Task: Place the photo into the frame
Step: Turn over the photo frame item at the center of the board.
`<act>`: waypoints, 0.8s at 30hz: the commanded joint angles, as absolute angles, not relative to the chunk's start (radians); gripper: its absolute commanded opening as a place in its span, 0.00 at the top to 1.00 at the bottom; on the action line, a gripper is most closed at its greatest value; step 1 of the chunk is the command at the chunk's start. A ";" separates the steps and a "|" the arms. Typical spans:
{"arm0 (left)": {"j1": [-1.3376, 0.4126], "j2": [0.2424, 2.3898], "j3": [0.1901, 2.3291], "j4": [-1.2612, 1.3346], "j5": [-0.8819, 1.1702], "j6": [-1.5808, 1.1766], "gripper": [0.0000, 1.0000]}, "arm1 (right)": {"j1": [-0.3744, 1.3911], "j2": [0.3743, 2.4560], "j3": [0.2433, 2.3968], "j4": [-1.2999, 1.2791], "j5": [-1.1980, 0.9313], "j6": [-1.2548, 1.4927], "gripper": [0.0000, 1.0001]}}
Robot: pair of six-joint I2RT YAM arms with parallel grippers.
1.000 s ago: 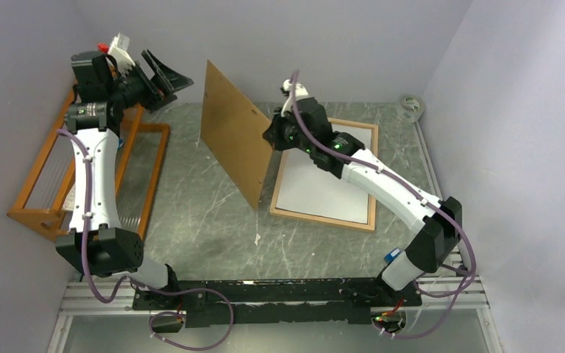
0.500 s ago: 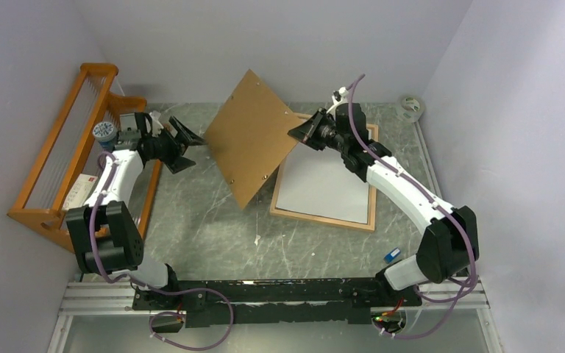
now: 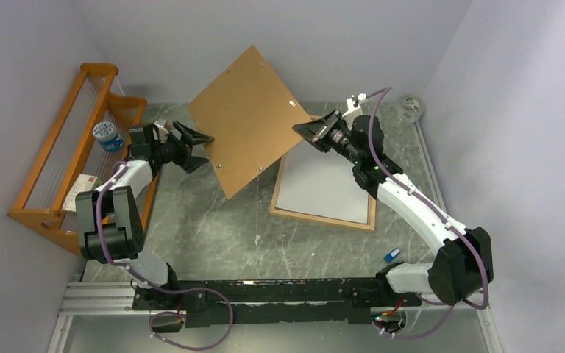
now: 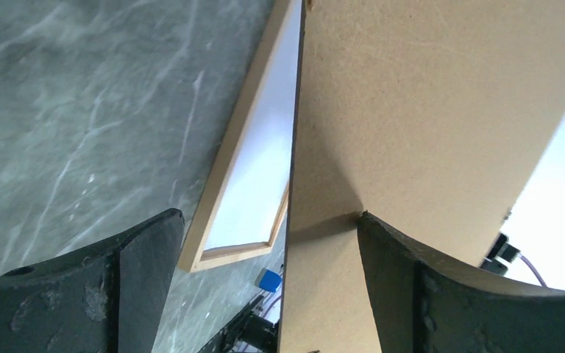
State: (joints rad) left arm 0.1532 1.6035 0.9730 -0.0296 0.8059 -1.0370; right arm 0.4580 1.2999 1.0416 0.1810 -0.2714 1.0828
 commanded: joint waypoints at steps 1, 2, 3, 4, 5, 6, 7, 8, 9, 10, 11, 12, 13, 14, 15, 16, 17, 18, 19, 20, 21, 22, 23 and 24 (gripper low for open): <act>0.144 1.590 1.002 0.186 0.890 -1.134 0.10 | 0.453 1.233 1.031 0.418 -0.304 1.203 1.00; 0.145 1.587 1.000 0.232 0.905 -1.166 0.12 | 0.453 1.230 1.021 0.424 -0.307 1.211 1.00; 0.144 1.585 0.997 0.309 0.922 -1.203 0.16 | 0.451 1.223 1.009 0.429 -0.306 1.218 1.00; 0.144 1.582 0.994 0.369 0.936 -1.241 0.20 | 0.451 1.217 0.996 0.431 -0.303 1.224 1.00; 0.146 1.582 0.993 0.425 0.953 -1.283 0.24 | 0.450 1.210 0.982 0.435 -0.299 1.228 1.00; 0.146 1.582 0.993 0.480 0.966 -1.321 0.29 | 0.448 1.201 0.969 0.436 -0.294 1.231 1.00; 0.147 1.580 0.995 0.527 0.981 -1.360 0.36 | 0.448 1.193 0.954 0.436 -0.284 1.235 1.00; 0.147 1.578 0.997 0.568 0.992 -1.402 0.43 | 0.447 1.184 0.939 0.437 -0.275 1.237 1.00; 0.149 1.575 1.002 0.596 1.002 -1.425 0.48 | 0.444 1.175 0.926 0.438 -0.267 1.239 1.00; 0.149 1.572 1.009 0.620 1.008 -1.447 0.53 | 0.443 1.168 0.913 0.442 -0.258 1.239 1.00; 0.151 1.568 1.016 0.639 1.014 -1.464 0.58 | 0.440 1.161 0.900 0.446 -0.249 1.239 1.00; 0.154 1.562 1.024 0.651 1.022 -1.479 0.65 | 0.437 1.156 0.889 0.448 -0.244 1.240 1.00; 0.157 1.558 1.034 0.666 1.029 -1.493 0.75 | 0.435 1.151 0.878 0.452 -0.239 1.240 1.00; 0.160 1.556 1.044 0.677 1.039 -1.504 0.82 | 0.432 1.145 0.862 0.457 -0.236 1.240 1.00; 0.164 1.553 1.057 0.690 1.048 -1.515 0.89 | 0.431 1.140 0.855 0.463 -0.233 1.241 1.00; 0.166 1.552 1.071 0.701 1.055 -1.522 0.96 | 0.429 1.134 0.840 0.468 -0.232 1.241 1.00; 0.166 1.552 1.088 0.705 1.061 -1.528 0.97 | 0.427 1.129 0.832 0.468 -0.235 1.240 1.00; 0.166 1.553 1.105 0.711 1.066 -1.534 0.97 | 0.427 1.123 0.826 0.461 -0.235 1.235 1.00; 0.166 1.555 1.120 0.724 1.071 -1.543 0.98 | 0.424 1.117 0.821 0.451 -0.235 1.226 1.00; 0.166 1.557 1.135 0.739 1.076 -1.556 0.97 | 0.419 1.109 0.817 0.445 -0.239 1.211 1.00; 0.168 1.560 1.150 0.752 1.081 -1.570 0.97 | 0.414 1.104 0.813 0.437 -0.246 1.193 0.95; 0.168 1.564 1.164 0.764 1.084 -1.585 0.98 | 0.407 1.099 0.815 0.420 -0.251 1.166 0.86; 0.169 1.569 1.183 0.776 1.091 -1.600 0.97 | 0.399 1.095 0.821 0.396 -0.255 1.135 0.72; 0.169 1.574 1.200 0.774 1.097 -1.611 0.97 | 0.391 1.093 0.828 0.368 -0.257 1.107 0.55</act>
